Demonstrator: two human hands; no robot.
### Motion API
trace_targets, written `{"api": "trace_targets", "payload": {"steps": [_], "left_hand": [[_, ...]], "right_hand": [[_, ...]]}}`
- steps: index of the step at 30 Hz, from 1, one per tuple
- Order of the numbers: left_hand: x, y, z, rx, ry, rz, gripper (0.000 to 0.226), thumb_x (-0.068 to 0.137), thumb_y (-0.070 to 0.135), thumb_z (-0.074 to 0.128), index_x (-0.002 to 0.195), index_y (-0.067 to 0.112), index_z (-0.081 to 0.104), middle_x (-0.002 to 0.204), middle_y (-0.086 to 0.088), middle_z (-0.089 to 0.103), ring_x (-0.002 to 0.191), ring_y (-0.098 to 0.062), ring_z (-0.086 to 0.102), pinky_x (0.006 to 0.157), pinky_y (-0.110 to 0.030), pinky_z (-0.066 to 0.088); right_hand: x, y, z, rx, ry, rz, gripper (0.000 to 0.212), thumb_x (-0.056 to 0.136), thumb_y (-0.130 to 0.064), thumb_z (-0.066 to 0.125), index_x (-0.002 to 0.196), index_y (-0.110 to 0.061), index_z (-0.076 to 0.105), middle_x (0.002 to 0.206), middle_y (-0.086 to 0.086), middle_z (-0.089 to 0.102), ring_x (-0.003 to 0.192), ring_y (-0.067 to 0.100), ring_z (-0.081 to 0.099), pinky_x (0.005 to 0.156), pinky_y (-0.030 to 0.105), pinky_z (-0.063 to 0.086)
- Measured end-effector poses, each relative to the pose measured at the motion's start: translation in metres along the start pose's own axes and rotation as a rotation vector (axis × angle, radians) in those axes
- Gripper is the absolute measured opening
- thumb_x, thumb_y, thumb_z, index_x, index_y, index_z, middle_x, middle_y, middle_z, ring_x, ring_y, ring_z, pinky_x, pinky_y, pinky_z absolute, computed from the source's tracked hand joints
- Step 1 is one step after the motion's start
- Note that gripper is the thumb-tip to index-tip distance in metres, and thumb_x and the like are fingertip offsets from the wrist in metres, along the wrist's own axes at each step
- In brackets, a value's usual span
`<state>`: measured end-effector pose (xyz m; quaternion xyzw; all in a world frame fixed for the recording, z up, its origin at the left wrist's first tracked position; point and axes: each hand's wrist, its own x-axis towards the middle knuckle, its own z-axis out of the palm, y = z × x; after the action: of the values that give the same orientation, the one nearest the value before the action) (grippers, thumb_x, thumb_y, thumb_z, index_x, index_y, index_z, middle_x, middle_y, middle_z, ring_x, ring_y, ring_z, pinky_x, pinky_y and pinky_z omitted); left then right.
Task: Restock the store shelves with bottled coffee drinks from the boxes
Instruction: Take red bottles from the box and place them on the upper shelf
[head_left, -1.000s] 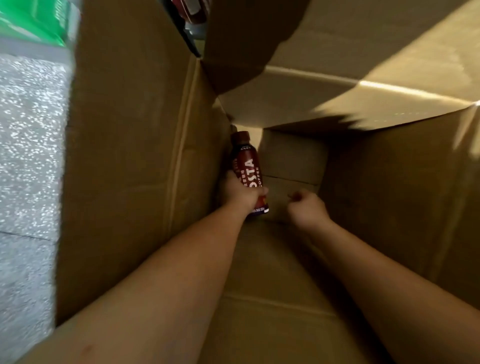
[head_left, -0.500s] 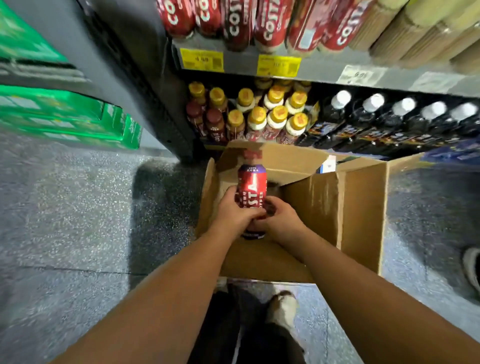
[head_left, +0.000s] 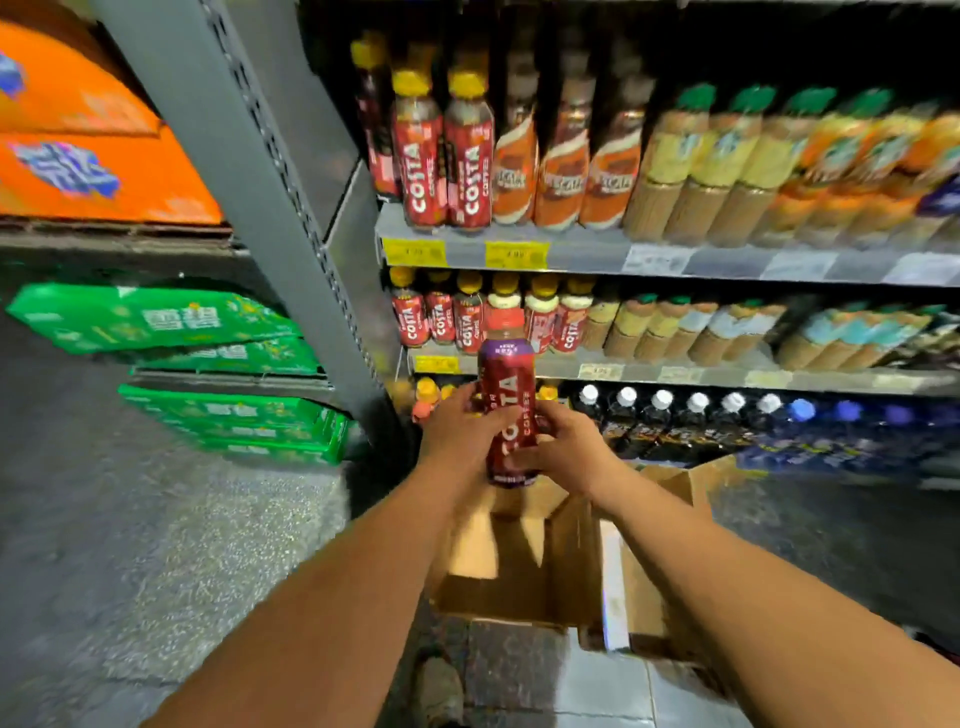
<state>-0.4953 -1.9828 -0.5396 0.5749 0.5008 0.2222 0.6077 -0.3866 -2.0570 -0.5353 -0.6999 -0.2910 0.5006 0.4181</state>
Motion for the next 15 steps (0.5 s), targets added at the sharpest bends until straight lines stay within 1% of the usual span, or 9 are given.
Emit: {"api": "trace_targets", "payload": {"steps": [1, 3, 5, 7, 8, 10, 11, 13, 15], "left_hand": [[-0.006, 0.020, -0.001, 0.004, -0.008, 0.035, 0.037, 0.076, 0.020, 0.076, 0.111, 0.017, 0.067, 0.100, -0.001, 0.071, 0.089, -0.017, 0.066, 0.081, -0.031, 0.051], [-0.020, 0.059, -0.002, -0.107, -0.055, 0.079, 0.039, 0.070, 0.017, 0.077, 0.107, 0.014, 0.066, 0.088, 0.000, 0.072, 0.081, -0.017, 0.067, 0.077, -0.030, 0.053], [-0.033, 0.095, -0.002, -0.223, -0.094, 0.131, 0.030, 0.077, 0.007, 0.073, 0.106, 0.009, 0.065, 0.080, -0.001, 0.072, 0.071, -0.015, 0.067, 0.072, -0.030, 0.055], [-0.044, 0.127, -0.001, -0.235, -0.075, 0.168, 0.019, 0.085, 0.007, 0.066, 0.103, 0.011, 0.067, 0.079, 0.000, 0.072, 0.070, -0.015, 0.068, 0.073, -0.032, 0.054], [-0.050, 0.143, -0.001, -0.242, -0.070, 0.189, 0.017, 0.086, 0.008, 0.065, 0.102, 0.013, 0.068, 0.079, 0.000, 0.072, 0.072, -0.017, 0.067, 0.075, -0.034, 0.054], [-0.063, 0.174, -0.001, -0.251, -0.081, 0.238, 0.018, 0.087, 0.010, 0.065, 0.104, 0.013, 0.066, 0.085, -0.003, 0.072, 0.077, -0.020, 0.068, 0.079, -0.035, 0.055], [-0.069, 0.188, -0.001, -0.255, -0.090, 0.266, 0.019, 0.087, 0.009, 0.064, 0.106, 0.013, 0.065, 0.087, -0.003, 0.070, 0.076, -0.017, 0.068, 0.076, -0.031, 0.056], [-0.082, 0.214, -0.001, -0.241, -0.087, 0.329, 0.019, 0.088, 0.009, 0.063, 0.107, 0.014, 0.063, 0.083, 0.002, 0.069, 0.067, -0.007, 0.068, 0.066, -0.020, 0.055], [-0.093, 0.240, -0.002, -0.246, -0.079, 0.374, 0.022, 0.087, 0.011, 0.064, 0.109, 0.014, 0.065, 0.081, 0.004, 0.069, 0.067, -0.007, 0.067, 0.069, -0.024, 0.056]], "right_hand": [[-0.010, -0.018, -0.006, -0.010, 0.007, -0.045, 0.057, 0.069, 0.018, 0.072, 0.119, -0.005, 0.058, 0.108, 0.013, 0.064, 0.090, 0.019, 0.061, 0.076, 0.025, 0.053], [-0.027, -0.051, -0.019, -0.001, 0.023, -0.095, 0.055, 0.071, 0.020, 0.069, 0.120, -0.002, 0.057, 0.102, 0.010, 0.062, 0.079, 0.012, 0.059, 0.063, 0.015, 0.052], [-0.045, -0.081, -0.030, -0.011, 0.030, -0.142, 0.060, 0.069, 0.014, 0.073, 0.122, -0.005, 0.054, 0.106, 0.008, 0.064, 0.083, 0.012, 0.061, 0.063, 0.014, 0.051], [-0.060, -0.109, -0.042, -0.025, 0.047, -0.200, 0.062, 0.067, 0.012, 0.076, 0.121, -0.009, 0.054, 0.106, 0.005, 0.064, 0.086, 0.012, 0.061, 0.064, 0.011, 0.051], [-0.068, -0.122, -0.047, -0.025, 0.064, -0.226, 0.063, 0.067, 0.013, 0.076, 0.123, -0.008, 0.054, 0.104, 0.005, 0.064, 0.086, 0.013, 0.061, 0.065, 0.012, 0.051], [-0.084, -0.147, -0.058, -0.032, 0.096, -0.268, 0.064, 0.068, 0.012, 0.075, 0.126, -0.007, 0.054, 0.104, 0.005, 0.064, 0.091, 0.018, 0.063, 0.071, 0.019, 0.053], [-0.093, -0.159, -0.063, -0.036, 0.101, -0.289, 0.064, 0.069, 0.010, 0.076, 0.126, -0.008, 0.054, 0.104, 0.004, 0.065, 0.093, 0.020, 0.064, 0.073, 0.023, 0.054], [-0.108, -0.180, -0.070, -0.047, 0.119, -0.333, 0.063, 0.070, 0.003, 0.078, 0.125, -0.013, 0.053, 0.104, 0.000, 0.065, 0.095, 0.019, 0.064, 0.074, 0.027, 0.053], [-0.121, -0.202, -0.076, -0.038, 0.154, -0.381, 0.061, 0.071, -0.003, 0.080, 0.124, -0.015, 0.054, 0.104, 0.000, 0.066, 0.095, 0.017, 0.064, 0.081, 0.031, 0.054]]}}
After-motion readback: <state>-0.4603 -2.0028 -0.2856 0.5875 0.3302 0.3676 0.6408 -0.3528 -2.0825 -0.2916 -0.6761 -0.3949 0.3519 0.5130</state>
